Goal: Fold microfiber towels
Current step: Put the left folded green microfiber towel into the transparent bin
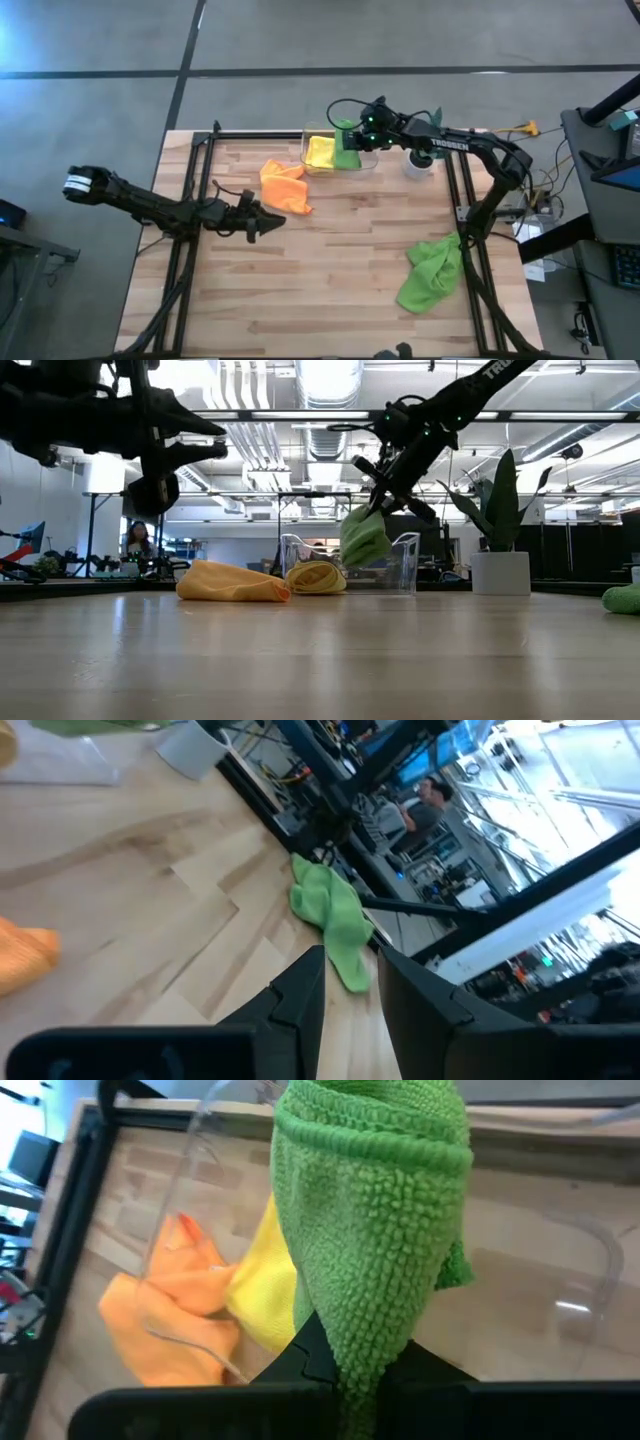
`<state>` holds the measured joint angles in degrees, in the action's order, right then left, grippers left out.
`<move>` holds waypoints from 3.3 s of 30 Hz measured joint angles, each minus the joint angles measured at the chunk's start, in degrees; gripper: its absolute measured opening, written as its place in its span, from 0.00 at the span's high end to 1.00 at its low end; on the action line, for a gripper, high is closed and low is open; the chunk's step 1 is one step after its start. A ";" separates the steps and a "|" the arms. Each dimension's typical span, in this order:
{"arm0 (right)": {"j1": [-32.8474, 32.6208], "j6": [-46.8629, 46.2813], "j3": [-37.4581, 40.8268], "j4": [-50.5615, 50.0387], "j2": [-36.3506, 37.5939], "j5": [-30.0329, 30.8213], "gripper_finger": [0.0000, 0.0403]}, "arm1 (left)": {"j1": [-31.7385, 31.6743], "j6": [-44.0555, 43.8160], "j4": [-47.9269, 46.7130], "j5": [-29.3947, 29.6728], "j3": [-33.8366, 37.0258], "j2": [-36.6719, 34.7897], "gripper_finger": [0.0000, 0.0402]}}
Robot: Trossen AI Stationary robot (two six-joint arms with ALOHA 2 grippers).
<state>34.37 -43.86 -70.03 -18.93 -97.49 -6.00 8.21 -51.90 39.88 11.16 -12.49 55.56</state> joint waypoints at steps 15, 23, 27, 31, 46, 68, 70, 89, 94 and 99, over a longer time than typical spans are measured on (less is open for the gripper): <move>0.21 -5.64 0.04 -0.71 -7.31 -3.13 0.98 | 0.00 -0.37 0.16 1.38 -0.59 1.78 0.80; 1.60 -6.05 -0.12 -1.71 -8.98 -3.24 0.98 | 0.00 -0.43 0.15 1.40 -0.76 1.78 0.80; 2.16 -5.65 -0.14 -1.64 -9.01 -3.37 0.96 | 0.00 -0.73 0.15 1.39 -0.76 1.74 0.80; 2.95 -5.18 -0.21 -1.74 -9.01 -5.10 0.89 | 0.00 -0.78 0.15 1.38 -0.76 1.78 0.80; 3.11 -1.85 -5.22 -8.64 -9.42 -2.00 0.70 | 0.00 -0.81 0.15 1.29 -0.76 1.76 0.80; 0.81 61.04 -16.99 -23.72 -9.27 -4.33 0.73 | 0.04 -0.27 0.13 0.53 -0.74 1.78 0.80; 0.41 69.60 -16.99 -25.85 -9.28 -4.24 0.73 | 0.04 -0.30 0.13 0.28 -0.74 1.78 0.80; -0.18 77.05 -23.76 -39.02 -24.27 -2.17 0.53 | 0.04 -3.30 0.09 0.30 -0.70 1.82 0.80; -0.11 77.02 -29.56 -43.32 -25.26 -0.53 0.52 | 0.04 -3.28 0.08 0.52 -0.70 1.82 0.80; 0.51 78.29 -33.77 -42.00 -22.83 -0.17 0.52 | 0.04 -3.18 0.03 1.35 -0.66 2.09 0.80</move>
<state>34.88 34.43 -103.80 -60.93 -120.32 -6.17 8.25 -55.08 39.91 12.51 -13.15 57.65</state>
